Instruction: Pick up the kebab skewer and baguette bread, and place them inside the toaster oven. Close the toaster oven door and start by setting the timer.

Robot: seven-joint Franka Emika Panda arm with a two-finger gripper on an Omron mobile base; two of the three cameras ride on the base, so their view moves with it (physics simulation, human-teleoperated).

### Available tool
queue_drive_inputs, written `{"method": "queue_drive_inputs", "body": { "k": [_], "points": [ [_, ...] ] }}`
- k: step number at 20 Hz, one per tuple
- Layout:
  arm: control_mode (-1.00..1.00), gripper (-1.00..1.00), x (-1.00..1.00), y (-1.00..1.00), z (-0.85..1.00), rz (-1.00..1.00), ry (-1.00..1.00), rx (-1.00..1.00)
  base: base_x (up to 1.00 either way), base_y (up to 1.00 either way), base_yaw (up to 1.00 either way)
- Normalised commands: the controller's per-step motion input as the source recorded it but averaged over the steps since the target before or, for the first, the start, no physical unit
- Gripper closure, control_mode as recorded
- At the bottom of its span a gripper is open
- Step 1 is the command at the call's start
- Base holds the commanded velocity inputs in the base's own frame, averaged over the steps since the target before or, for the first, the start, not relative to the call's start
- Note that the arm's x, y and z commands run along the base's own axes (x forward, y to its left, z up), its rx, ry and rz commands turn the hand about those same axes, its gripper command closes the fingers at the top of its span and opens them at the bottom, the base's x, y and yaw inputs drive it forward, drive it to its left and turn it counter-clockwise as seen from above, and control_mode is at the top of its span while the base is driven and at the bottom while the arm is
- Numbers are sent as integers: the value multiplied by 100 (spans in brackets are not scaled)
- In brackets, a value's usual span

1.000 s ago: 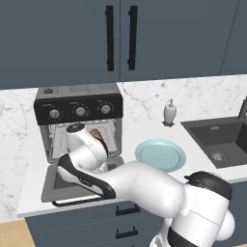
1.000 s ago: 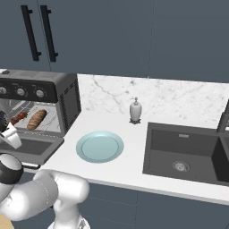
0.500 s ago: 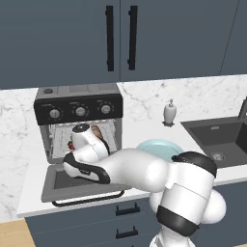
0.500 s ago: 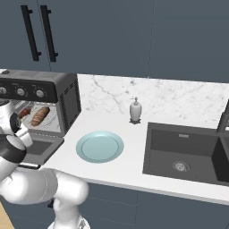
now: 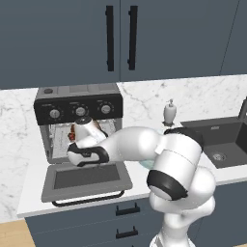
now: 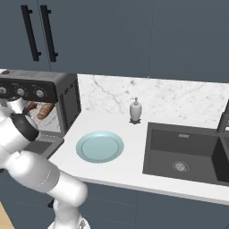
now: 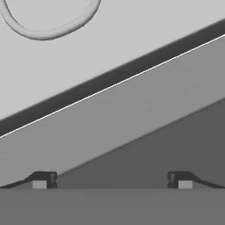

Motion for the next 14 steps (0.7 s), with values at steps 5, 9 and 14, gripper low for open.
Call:
{"method": "queue_drive_inputs", "body": {
  "k": [5, 9, 14],
  "points": [
    [-100, -100, 28, 0, 0, 0, 0, 0, 0, 0, 0],
    [-100, -100, 2, 1, 0, 0, -1, 0, 0, 0, 0],
    [-100, -100, 21, 0, 1, -1, 0, 0, 0, 0, 0]
  ]
}}
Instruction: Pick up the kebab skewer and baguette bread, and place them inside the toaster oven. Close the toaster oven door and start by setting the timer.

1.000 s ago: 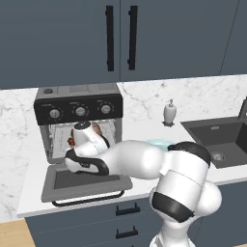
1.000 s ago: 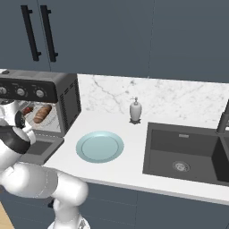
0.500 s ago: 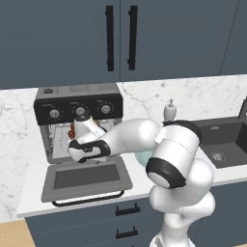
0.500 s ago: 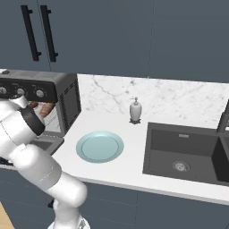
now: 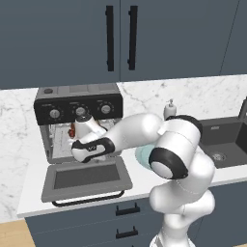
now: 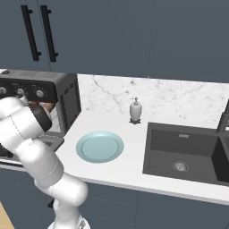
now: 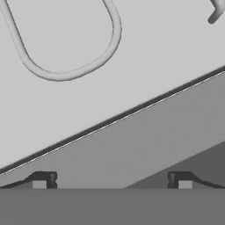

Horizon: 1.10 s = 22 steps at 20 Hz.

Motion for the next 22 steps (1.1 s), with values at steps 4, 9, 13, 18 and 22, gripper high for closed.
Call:
{"method": "queue_drive_inputs", "body": {
  "k": [4, 9, 13, 18, 22],
  "points": [
    [-100, -100, 39, 0, 6, -10, 0, 0, 0, 0, 0],
    [-100, -100, 16, 1, 1, -12, 0, 0, 0, 0, 0],
    [-100, -100, 0, 2, 2, -10, 0, 0, 0, 0, 0],
    [-100, -100, -55, 0, 19, -2, 0, 0, 0, 0, 0],
    [-100, -100, -87, 0, 29, 0, 0, 0, 0, 0, 0]
  ]
}}
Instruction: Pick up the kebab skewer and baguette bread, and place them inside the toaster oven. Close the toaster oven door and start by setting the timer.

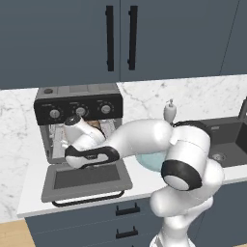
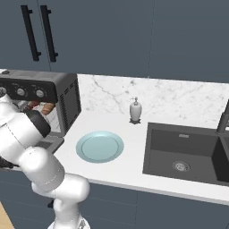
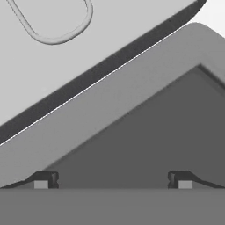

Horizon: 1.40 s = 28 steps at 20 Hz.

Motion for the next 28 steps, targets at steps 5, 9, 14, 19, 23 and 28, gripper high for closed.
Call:
{"method": "queue_drive_inputs", "body": {
  "k": [5, 9, 14, 19, 23, 28],
  "points": [
    [-100, -100, -83, 0, 24, 4, 0, 0, 0, 0, 0],
    [-100, -100, -96, 0, 18, 7, 0, 0, 0, 0, 0],
    [-100, -100, -86, 0, 0, 17, 10, 0, 0, 0, 0],
    [-100, -100, -51, 0, -1, 24, 22, 0, 0, 0, 0],
    [-100, -100, -4, 0, -32, 20, 25, 0, 0, 0, 0],
    [-100, -100, 0, 1, -51, 24, 8, -5, 0, 0, 0]
  ]
}}
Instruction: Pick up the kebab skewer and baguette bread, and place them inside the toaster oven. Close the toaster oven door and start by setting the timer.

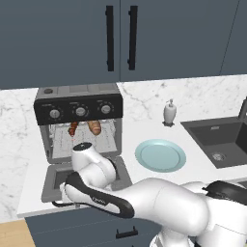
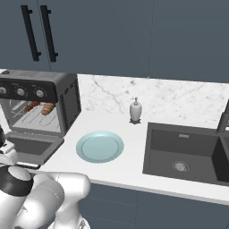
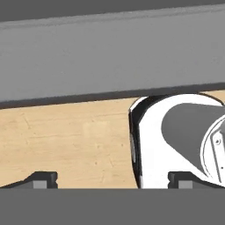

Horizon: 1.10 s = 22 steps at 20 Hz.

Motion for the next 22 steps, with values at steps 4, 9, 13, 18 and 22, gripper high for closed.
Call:
{"method": "queue_drive_inputs", "body": {
  "k": [4, 9, 13, 18, 22],
  "points": [
    [-100, -100, 6, 0, -57, 16, 0, -5, 0, 0, 0],
    [-100, -100, 0, 0, -39, 13, 0, -3, 0, 0, 0],
    [-100, -100, 10, 0, -21, 9, 0, 0, 0, 0, 0],
    [-100, -100, 28, 0, -39, 1, 0, 0, 0, 0, 0],
    [-100, -100, 37, 0, -32, 0, 0, 0, 0, 0, 0]
  ]
}}
